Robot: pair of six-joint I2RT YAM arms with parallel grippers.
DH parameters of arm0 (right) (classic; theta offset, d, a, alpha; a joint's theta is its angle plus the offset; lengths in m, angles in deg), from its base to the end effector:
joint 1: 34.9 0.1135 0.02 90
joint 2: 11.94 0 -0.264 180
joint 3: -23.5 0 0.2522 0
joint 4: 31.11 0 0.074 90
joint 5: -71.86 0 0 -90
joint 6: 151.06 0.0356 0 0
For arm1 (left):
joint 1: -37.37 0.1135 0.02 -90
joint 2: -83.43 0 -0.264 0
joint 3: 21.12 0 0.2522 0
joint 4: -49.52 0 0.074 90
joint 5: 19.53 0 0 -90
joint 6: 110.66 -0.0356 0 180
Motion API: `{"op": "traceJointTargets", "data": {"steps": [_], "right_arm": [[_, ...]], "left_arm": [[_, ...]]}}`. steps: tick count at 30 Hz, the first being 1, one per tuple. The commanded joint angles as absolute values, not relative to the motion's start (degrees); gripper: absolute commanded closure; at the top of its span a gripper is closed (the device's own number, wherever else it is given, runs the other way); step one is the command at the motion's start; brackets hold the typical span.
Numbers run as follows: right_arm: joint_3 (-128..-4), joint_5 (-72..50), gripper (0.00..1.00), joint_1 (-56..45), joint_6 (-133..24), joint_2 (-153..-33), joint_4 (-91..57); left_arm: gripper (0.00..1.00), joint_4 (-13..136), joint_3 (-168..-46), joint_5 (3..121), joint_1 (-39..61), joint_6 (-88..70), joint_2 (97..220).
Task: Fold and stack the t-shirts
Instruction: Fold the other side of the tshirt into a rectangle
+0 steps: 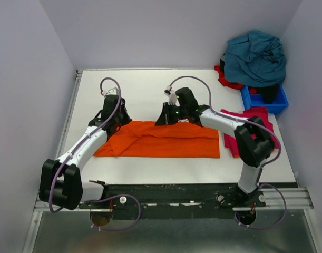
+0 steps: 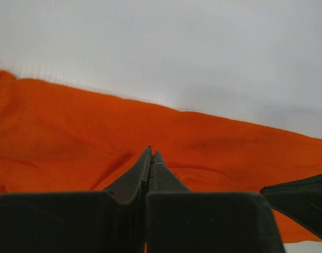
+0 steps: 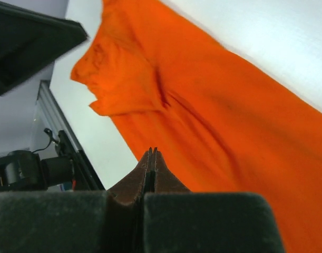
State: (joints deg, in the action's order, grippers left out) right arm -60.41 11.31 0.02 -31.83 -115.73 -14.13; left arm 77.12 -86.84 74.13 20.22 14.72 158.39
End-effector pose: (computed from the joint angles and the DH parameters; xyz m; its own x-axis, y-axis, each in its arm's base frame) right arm 0.3213 0.2457 0.2211 -0.8301 -0.0610 -0.5542 -0.4763 0.5943 0.6481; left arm 0.2759 -0.0828 0.2623 -0.6092 -0.4167 -0.6747 -0.1316 0.8921 -0.4322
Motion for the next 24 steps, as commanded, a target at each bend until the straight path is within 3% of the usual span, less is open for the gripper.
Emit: {"op": "traceJointTargets", "data": {"steps": [1, 6, 17, 24], "right_arm": [[-68.6, 19.8, 0.99, 3.6, -29.6, -124.1, -19.8], [-79.3, 19.1, 0.99, 6.1, -30.0, -132.9, -15.5], [-98.2, 21.1, 0.99, 7.7, -28.7, -149.3, -9.4], [-99.4, 22.0, 0.99, 10.1, -27.9, -153.2, -8.4]], "left_arm": [[1.00, 78.1, -80.1, 76.5, 25.1, 16.0, 153.5], [1.00, 76.0, -76.8, 78.8, 27.5, 18.4, 153.7], [1.00, 74.6, -79.9, 80.1, 31.5, 21.1, 168.3], [1.00, 77.8, -84.0, 81.5, 31.9, 19.8, 175.3]]}}
